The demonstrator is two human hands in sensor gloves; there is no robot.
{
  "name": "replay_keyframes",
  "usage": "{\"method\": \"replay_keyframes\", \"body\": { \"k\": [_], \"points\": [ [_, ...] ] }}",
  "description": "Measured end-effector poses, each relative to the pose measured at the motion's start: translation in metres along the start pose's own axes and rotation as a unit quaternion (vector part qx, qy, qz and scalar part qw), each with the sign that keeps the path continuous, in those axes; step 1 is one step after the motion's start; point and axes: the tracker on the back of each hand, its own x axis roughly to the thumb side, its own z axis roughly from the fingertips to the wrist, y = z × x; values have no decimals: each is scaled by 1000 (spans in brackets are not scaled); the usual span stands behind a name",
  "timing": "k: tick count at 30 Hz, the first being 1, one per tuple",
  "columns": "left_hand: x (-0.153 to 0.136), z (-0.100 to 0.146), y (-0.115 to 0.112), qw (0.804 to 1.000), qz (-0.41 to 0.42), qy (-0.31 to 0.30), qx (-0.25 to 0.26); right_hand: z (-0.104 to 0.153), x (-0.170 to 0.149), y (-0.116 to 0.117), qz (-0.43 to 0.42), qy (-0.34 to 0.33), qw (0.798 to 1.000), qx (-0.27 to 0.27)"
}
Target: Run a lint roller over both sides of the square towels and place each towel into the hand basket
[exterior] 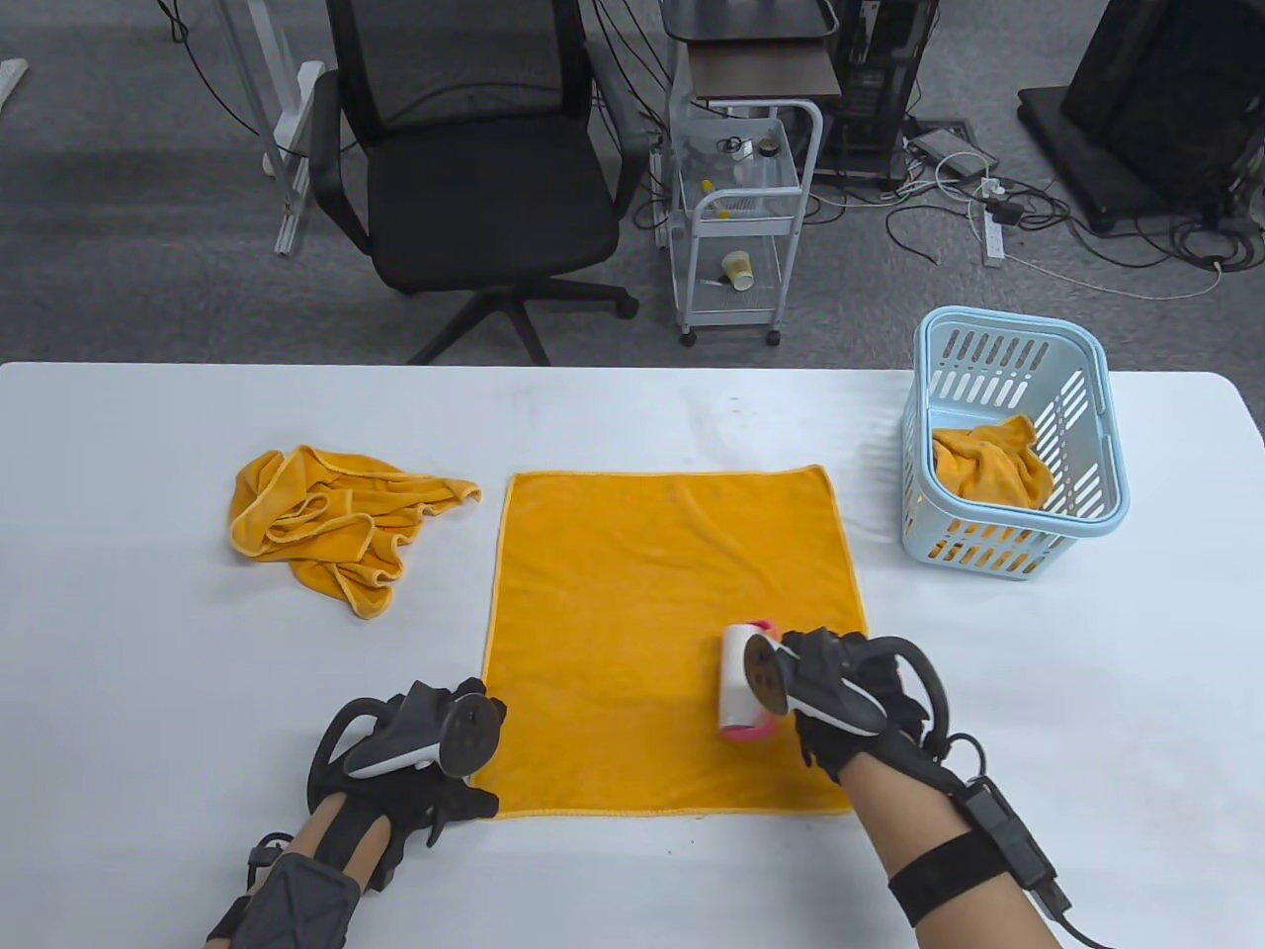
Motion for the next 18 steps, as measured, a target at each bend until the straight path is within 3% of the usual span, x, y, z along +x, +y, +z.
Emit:
{"method": "replay_keyframes", "body": {
  "k": [3, 7, 18],
  "points": [
    [0, 0, 0, 1000, 0, 0, 0, 2, 34, 1, -11, -47, 999, 3],
    [0, 0, 0, 1000, 1, 2, 0, 4, 35, 8, 4, -47, 999, 2],
    [0, 0, 0, 1000, 0, 2, 1, 26, -89, 34, 95, 105, 983, 119]
  ]
}}
